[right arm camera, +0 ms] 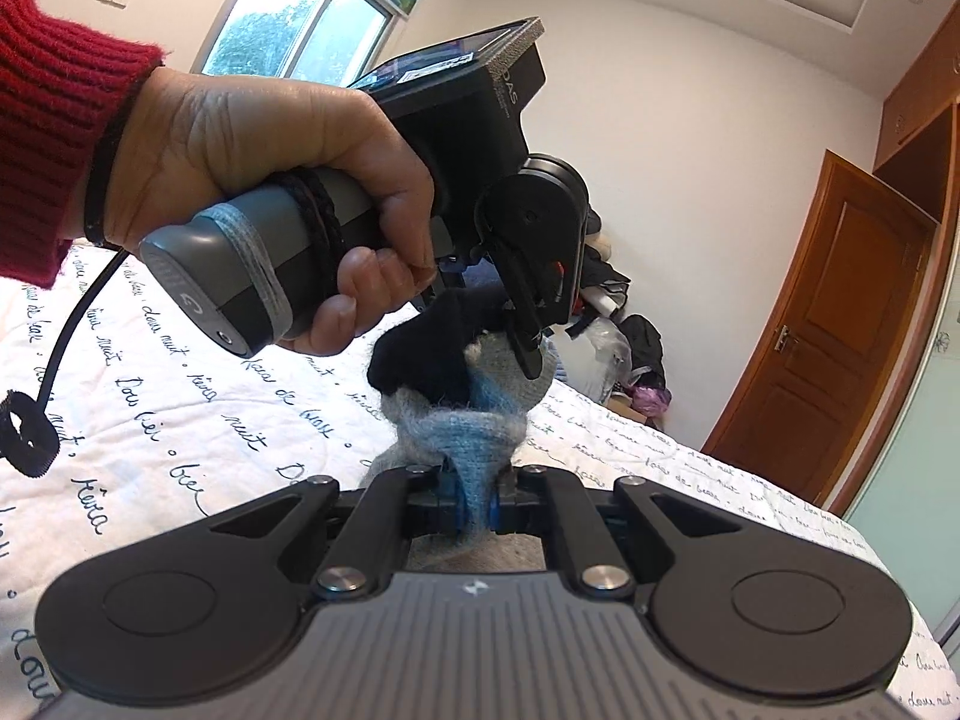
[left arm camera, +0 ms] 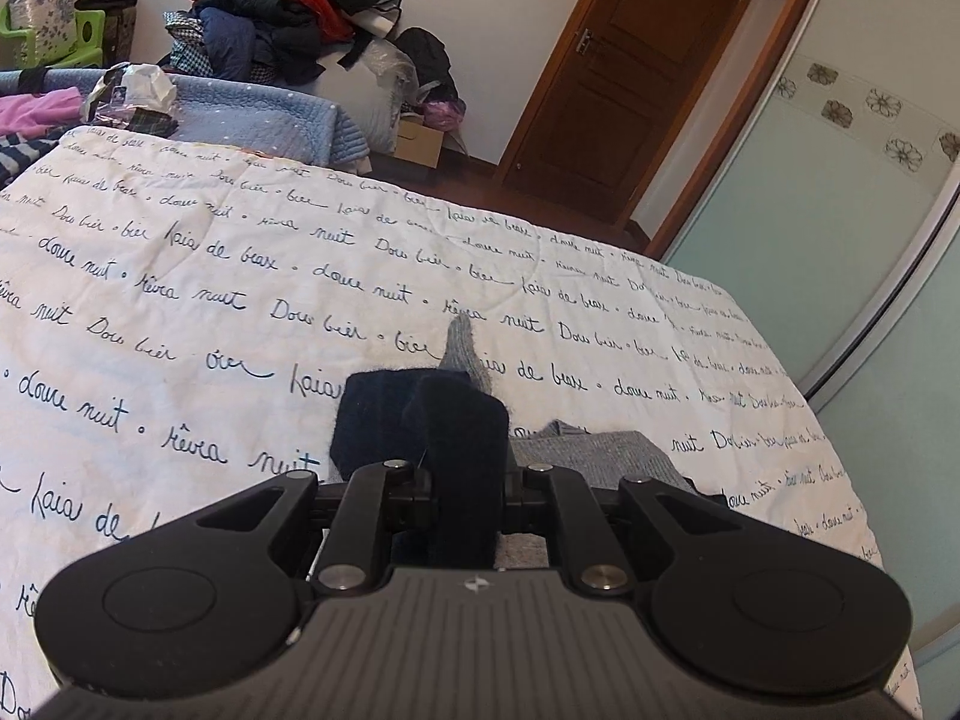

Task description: Fold small clothes

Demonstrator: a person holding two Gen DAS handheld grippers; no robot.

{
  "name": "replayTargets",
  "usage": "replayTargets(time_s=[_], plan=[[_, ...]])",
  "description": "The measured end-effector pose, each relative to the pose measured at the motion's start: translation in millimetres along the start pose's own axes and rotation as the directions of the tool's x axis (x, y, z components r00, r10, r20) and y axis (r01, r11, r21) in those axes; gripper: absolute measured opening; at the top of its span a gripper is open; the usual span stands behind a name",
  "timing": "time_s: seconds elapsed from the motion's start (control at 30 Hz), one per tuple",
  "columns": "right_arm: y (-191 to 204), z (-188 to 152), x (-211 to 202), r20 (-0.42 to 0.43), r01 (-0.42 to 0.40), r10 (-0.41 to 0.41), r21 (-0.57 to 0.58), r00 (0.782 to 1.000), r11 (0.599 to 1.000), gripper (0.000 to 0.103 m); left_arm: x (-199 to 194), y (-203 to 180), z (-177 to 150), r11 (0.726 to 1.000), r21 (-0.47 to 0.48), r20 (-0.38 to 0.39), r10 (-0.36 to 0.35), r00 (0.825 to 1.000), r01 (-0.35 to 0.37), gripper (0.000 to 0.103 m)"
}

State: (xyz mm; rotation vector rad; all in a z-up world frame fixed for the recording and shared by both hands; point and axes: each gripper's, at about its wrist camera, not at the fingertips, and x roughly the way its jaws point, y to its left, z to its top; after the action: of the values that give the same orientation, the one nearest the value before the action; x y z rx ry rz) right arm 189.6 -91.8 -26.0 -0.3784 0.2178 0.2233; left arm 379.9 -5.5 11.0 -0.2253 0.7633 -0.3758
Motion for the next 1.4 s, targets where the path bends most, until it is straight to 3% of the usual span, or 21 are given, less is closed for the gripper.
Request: replayTargets(time_s=[1.4], plan=[[-60,-42,-17,-0.13,0.141,-0.118,0.19,0.985,0.972,0.007,72,-130,-28,0.991,0.099,-0.102,-0.076,0.992,0.086,0.012]])
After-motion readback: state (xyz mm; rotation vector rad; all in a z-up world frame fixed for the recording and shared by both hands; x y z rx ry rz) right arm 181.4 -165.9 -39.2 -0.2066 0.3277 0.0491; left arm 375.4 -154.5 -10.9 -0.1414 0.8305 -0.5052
